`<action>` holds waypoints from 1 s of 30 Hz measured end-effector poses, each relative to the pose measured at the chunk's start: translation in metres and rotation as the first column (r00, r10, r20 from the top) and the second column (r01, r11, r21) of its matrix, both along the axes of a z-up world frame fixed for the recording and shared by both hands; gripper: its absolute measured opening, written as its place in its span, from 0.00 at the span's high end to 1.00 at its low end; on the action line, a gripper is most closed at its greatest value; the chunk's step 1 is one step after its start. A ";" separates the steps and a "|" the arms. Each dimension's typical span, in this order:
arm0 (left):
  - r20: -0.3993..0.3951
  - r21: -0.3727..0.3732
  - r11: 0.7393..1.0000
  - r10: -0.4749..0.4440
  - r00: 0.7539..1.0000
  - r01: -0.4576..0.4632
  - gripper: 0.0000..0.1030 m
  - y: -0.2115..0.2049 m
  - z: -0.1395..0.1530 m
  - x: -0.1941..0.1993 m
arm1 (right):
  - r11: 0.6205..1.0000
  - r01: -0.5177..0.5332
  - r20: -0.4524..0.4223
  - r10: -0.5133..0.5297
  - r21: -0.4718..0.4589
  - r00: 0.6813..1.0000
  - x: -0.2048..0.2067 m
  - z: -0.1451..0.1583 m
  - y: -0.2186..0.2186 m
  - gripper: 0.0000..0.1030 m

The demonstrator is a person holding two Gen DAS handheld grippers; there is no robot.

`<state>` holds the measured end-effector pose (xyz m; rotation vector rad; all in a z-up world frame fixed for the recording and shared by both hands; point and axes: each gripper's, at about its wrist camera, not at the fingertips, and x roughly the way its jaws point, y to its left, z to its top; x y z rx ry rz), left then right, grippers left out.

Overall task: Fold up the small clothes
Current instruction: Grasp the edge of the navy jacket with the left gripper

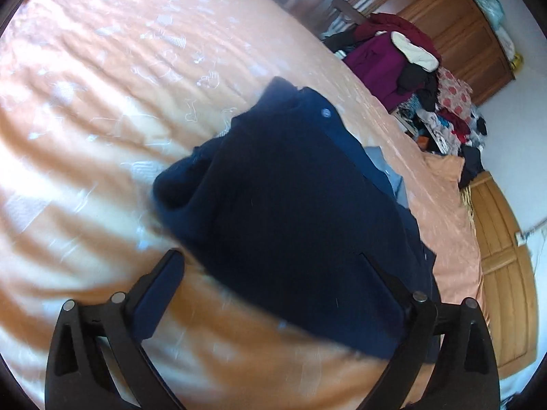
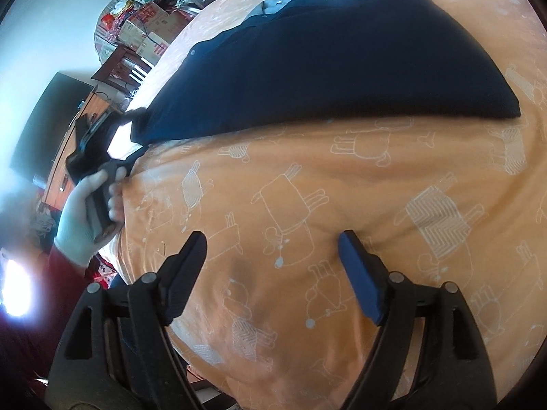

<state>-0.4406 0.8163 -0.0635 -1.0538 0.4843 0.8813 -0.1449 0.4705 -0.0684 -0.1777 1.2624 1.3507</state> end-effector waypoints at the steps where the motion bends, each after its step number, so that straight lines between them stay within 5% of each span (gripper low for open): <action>1: 0.005 -0.007 1.000 0.015 1.000 -0.015 0.02 0.005 -0.001 0.000 | 1.000 0.002 -0.001 -0.002 0.002 1.000 0.001 -0.001 0.000 0.24; 4: 0.011 0.012 0.998 0.057 0.998 -0.057 0.04 0.010 0.000 0.004 | 1.000 0.008 -0.002 -0.008 0.007 1.000 0.001 -0.002 0.001 0.23; 6: 0.023 0.034 0.996 0.077 0.997 -0.078 0.24 0.009 0.000 0.003 | 1.000 0.004 0.005 -0.004 0.008 1.000 0.000 -0.003 0.001 0.22; 8: 0.061 0.009 0.993 0.119 0.991 -0.119 0.85 0.012 -0.005 -0.006 | 1.000 -0.005 0.017 0.005 0.007 1.000 -0.001 -0.001 0.003 0.22; 10: 0.148 -0.044 0.991 0.134 0.980 -0.129 0.86 0.019 -0.017 -0.014 | 1.000 -0.012 0.022 0.012 0.006 1.000 -0.001 -0.001 0.005 0.21; 13: 0.162 -0.032 0.993 0.120 0.979 -0.117 0.86 0.022 -0.019 -0.010 | 1.000 -0.017 0.024 0.017 0.008 1.000 -0.002 -0.001 0.008 0.19; 17: 0.227 -0.023 0.991 0.137 0.964 -0.135 0.59 0.029 -0.022 -0.009 | 1.000 -0.020 0.043 0.019 0.009 0.999 -0.006 -0.001 0.010 0.16; 19: 0.214 -0.011 0.992 0.124 0.969 -0.124 0.56 0.034 -0.020 -0.002 | 1.000 -0.023 0.047 0.022 0.010 0.999 -0.008 0.001 0.010 0.16; 21: 0.223 -0.019 0.995 0.103 0.969 -0.102 0.66 0.041 -0.019 0.000 | 1.000 -0.026 0.049 0.026 0.013 0.998 -0.010 0.005 0.008 0.19; 22: 0.253 -0.013 0.995 0.097 0.963 -0.097 0.88 0.042 -0.017 -0.003 | 0.999 -0.032 0.046 0.031 0.016 0.998 -0.010 0.009 0.008 0.21; 24: 0.269 0.049 0.996 0.059 0.961 -0.075 0.91 0.037 -0.005 -0.003 | 0.999 -0.032 -0.019 0.033 0.035 0.999 -0.006 0.020 0.009 0.38; 25: 0.246 0.100 0.993 0.030 0.969 -0.056 0.92 0.031 0.006 0.002 | 0.998 -0.023 -0.070 0.027 0.063 0.997 0.000 0.029 0.011 0.39; 28: 0.174 0.204 0.979 -0.044 0.984 0.008 0.92 0.019 0.029 0.020 | 0.987 -0.027 -0.074 0.039 0.160 0.996 0.018 0.072 0.039 0.37; 30: 0.136 0.259 0.965 -0.076 0.988 0.038 0.93 0.011 0.041 0.027 | 0.968 -0.071 -0.060 0.088 0.242 0.994 0.030 0.109 0.079 0.16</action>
